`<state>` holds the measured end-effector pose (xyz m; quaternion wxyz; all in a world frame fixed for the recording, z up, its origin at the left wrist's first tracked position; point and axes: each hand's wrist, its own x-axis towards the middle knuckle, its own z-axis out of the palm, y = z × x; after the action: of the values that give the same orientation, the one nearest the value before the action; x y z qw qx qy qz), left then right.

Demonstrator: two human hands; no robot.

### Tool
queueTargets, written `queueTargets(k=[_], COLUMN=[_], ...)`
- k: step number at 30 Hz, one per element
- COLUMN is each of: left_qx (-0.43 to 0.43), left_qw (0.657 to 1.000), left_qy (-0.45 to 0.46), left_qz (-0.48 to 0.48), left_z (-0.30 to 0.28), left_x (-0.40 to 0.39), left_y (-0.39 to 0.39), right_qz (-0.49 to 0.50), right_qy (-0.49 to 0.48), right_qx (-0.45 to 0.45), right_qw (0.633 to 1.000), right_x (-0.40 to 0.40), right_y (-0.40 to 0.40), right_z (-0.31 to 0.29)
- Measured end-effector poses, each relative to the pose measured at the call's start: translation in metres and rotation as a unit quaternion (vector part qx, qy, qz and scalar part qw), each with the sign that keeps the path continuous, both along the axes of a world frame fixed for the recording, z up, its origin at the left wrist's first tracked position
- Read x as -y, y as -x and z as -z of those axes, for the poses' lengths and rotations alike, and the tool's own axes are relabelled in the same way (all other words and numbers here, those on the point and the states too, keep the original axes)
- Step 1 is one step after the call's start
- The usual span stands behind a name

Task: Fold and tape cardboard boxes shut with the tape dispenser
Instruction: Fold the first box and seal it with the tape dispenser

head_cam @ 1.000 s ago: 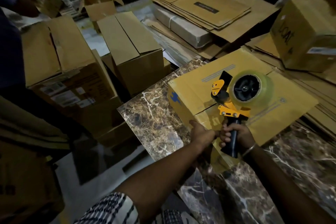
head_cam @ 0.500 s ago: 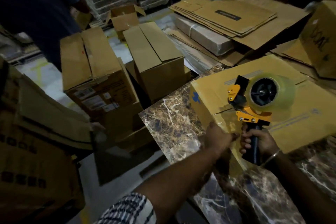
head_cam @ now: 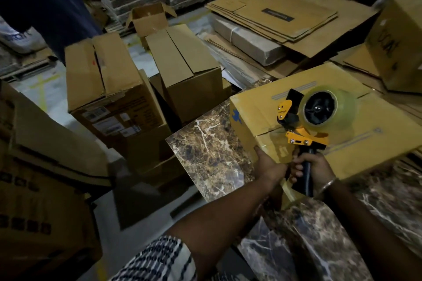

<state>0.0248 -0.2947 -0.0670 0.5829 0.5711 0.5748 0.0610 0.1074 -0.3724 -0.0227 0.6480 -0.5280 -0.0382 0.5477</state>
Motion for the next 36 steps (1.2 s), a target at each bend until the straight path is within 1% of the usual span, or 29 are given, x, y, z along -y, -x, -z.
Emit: queueTargets(k=[3,6,12,17,22,25,29,32,34,36], left_qx=[-0.001,-0.022,-0.050,-0.053,-0.054,-0.045,-0.003,0.040,0.038,0.000], left_qw=[1.000,0.998,0.989,0.987,0.979,0.972,0.970,0.970,0.962,0.943], left_qy=[-0.016,-0.057,-0.119,-0.140,-0.167,-0.177,-0.170,-0.160,-0.156,-0.156], left_qz=[0.007,0.034,0.065,0.057,0.099,0.149,0.176,0.178,0.220,0.293], left_z=[-0.018,-0.022,-0.033,-0.036,-0.036,-0.039,-0.031,-0.025,-0.025,-0.020], left_x=[0.003,0.001,-0.006,-0.021,-0.044,-0.058,-0.079,-0.098,-0.105,-0.107], left_y=[0.004,0.008,0.010,0.011,0.014,0.018,0.030,0.033,0.031,0.024], right_qz=[-0.008,-0.009,-0.022,-0.003,0.000,-0.014,-0.028,-0.039,-0.041,-0.031], right_qy=[0.028,0.052,0.067,0.086,0.094,0.096,0.089,0.093,0.092,0.070], right_qx=[0.062,0.118,0.181,0.163,0.163,0.163,0.159,0.130,0.106,0.080], right_qw=[0.998,0.992,0.981,0.983,0.982,0.982,0.983,0.986,0.989,0.994], right_x=[0.000,-0.001,-0.001,-0.002,-0.006,-0.016,-0.036,-0.056,-0.067,-0.074], right_y=[0.000,-0.001,-0.005,-0.009,-0.013,-0.014,-0.014,-0.017,-0.018,-0.018], right_z=[-0.002,-0.005,-0.011,-0.012,-0.013,-0.012,-0.007,-0.005,-0.004,-0.002])
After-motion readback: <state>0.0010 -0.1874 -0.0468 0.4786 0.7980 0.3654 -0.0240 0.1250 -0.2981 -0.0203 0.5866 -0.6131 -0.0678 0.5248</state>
